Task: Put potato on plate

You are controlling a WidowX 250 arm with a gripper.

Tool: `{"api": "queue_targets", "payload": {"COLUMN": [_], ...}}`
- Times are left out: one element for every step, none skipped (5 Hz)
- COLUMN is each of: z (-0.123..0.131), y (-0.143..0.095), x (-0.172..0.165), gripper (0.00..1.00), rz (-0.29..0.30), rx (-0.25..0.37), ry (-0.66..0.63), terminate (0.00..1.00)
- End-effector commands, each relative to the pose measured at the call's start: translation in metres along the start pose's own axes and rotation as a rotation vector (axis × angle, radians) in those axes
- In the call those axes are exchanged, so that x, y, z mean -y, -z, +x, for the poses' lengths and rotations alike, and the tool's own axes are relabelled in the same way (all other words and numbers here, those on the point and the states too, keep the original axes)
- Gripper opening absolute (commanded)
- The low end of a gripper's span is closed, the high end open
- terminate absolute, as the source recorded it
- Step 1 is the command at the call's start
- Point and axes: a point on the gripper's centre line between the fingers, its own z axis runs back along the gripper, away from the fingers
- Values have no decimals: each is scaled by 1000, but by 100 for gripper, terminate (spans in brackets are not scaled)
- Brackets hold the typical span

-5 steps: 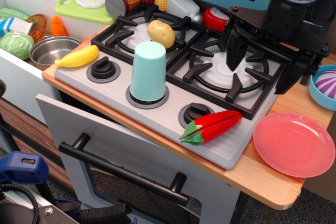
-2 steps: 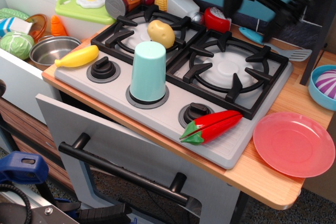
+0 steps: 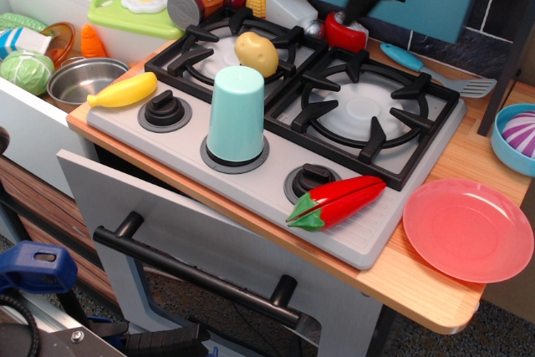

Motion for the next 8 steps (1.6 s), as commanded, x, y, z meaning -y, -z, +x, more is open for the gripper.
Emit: {"api": "queue_targets", "payload": {"z": [-5,-7,-12,-20,-19,-19,-18,-15], "y": [1,15,23,31,34,45,55,60], "x": [-45,-58,-61,-59,-58,-53,-54,-50], "gripper": [100,100,100,100,100,100,100,100], "rz": [0,-29,-63,-115,-145,-181,-204,-243], "rx": [124,145,147,146,159,164,174,182], "ry": [-48,-66,-77,-78,-61,-56,-50,-35], "terminate": [0,0,0,0,0,0,0,0]}}
